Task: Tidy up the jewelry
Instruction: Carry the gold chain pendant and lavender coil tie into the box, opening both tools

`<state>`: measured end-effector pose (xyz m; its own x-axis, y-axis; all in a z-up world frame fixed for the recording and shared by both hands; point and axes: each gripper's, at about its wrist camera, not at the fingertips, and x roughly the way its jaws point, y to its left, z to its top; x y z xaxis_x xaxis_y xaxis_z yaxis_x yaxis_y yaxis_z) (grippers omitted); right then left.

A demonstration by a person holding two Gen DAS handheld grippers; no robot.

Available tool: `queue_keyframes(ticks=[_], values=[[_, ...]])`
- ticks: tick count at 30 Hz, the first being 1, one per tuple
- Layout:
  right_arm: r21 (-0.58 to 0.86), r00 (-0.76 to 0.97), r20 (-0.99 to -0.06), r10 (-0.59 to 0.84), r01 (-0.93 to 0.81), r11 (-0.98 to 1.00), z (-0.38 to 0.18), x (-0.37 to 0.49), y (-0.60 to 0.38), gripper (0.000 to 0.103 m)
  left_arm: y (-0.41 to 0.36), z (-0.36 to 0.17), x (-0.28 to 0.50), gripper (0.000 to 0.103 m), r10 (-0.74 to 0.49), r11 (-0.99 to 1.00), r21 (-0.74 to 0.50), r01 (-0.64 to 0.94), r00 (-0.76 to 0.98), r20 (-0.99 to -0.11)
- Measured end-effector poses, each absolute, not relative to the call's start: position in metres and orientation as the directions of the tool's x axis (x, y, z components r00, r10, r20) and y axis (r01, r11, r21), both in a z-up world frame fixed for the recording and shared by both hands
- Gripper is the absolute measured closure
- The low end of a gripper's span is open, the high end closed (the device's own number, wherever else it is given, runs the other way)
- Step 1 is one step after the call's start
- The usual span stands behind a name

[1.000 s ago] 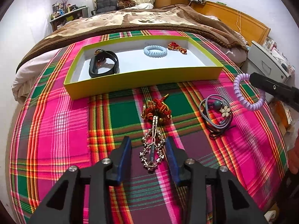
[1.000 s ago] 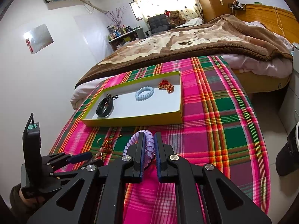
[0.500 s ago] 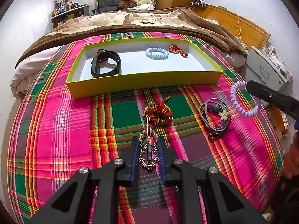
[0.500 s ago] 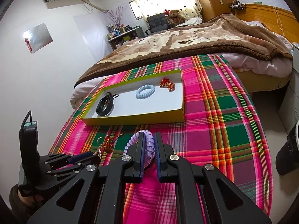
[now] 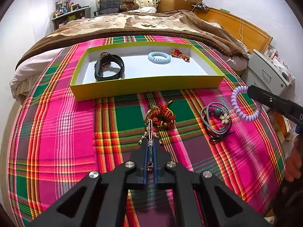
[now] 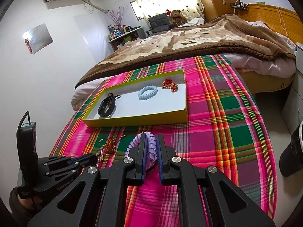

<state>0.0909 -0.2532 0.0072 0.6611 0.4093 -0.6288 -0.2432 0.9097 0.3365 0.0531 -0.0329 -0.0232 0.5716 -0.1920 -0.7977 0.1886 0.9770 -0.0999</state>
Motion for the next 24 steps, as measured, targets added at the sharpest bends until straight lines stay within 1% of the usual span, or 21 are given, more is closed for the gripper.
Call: queue_keyframes(ticks=[9,16,24], values=[[0.343,0.670,-0.620,0.409,-0.238,0.909,0.011,0.091,-0.255,0.093,-0.025,-0.016,0.049,0.099,-0.214,0.975,-0.129,0.183,0.586,-0.782],[0.340,0.674,-0.615,0.411,-0.244,0.908,0.016,0.093,-0.253,0.093,-0.022,-0.001,0.048,0.099,-0.209,0.976,-0.119,0.185,0.617,-0.759],[0.337,0.675,-0.614,0.410,-0.245,0.909,0.018,0.094,-0.249,0.093,-0.020,0.006,0.053,0.099,-0.209,0.976,-0.118,0.184,0.627,-0.750]])
